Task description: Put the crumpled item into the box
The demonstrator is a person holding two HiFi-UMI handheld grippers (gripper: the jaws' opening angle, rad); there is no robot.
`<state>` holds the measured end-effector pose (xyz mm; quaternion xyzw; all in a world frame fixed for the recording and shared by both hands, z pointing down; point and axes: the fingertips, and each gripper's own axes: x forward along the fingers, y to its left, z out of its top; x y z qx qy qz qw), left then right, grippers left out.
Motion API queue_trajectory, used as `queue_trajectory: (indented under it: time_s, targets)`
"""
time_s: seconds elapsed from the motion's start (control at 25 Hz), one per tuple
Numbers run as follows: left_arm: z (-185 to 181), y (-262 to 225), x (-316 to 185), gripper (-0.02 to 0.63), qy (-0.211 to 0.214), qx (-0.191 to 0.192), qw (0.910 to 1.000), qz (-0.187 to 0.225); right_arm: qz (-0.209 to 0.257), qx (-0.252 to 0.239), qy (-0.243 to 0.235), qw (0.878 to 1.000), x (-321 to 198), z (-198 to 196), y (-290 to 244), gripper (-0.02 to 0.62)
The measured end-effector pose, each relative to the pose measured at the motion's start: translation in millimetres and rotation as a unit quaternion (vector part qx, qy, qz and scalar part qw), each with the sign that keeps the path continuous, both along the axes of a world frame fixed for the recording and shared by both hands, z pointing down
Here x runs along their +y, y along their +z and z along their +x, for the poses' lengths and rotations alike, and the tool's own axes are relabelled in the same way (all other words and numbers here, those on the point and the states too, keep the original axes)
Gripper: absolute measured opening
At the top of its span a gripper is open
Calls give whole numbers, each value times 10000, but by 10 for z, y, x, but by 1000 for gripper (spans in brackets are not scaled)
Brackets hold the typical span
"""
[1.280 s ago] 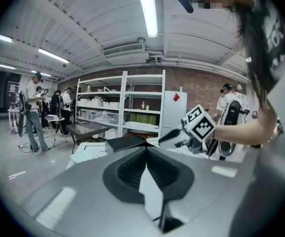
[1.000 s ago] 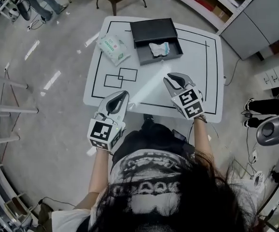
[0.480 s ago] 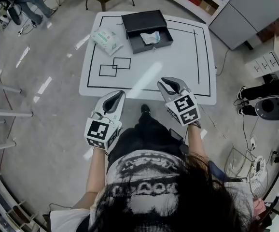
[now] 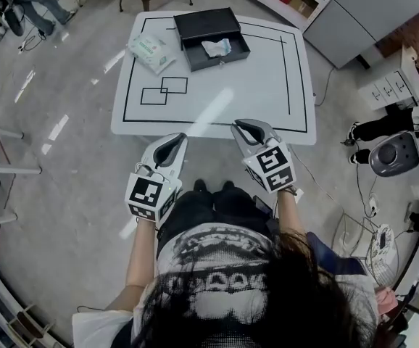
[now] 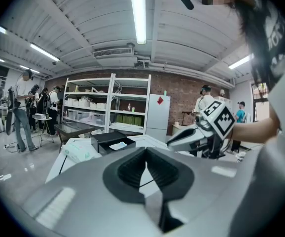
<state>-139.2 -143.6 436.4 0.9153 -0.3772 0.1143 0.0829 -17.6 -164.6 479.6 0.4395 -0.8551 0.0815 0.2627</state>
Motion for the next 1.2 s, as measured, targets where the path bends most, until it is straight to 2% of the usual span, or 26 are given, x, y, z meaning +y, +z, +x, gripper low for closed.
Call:
queue_trajectory:
  time_s: [0.28, 0.6, 1.2]
  targets:
    - [199, -72, 52, 0, 58, 24, 9999, 102, 46, -196, 72, 9998, 130, 122, -76, 15]
    - [500, -168, 196, 0, -62, -8, 9998, 198, 172, -280, -30, 9995, 410, 453, -197, 0]
    - [997, -277, 814, 0, -137, -140, 9989, 421, 525, -503, -173, 9972, 984, 958, -320, 0]
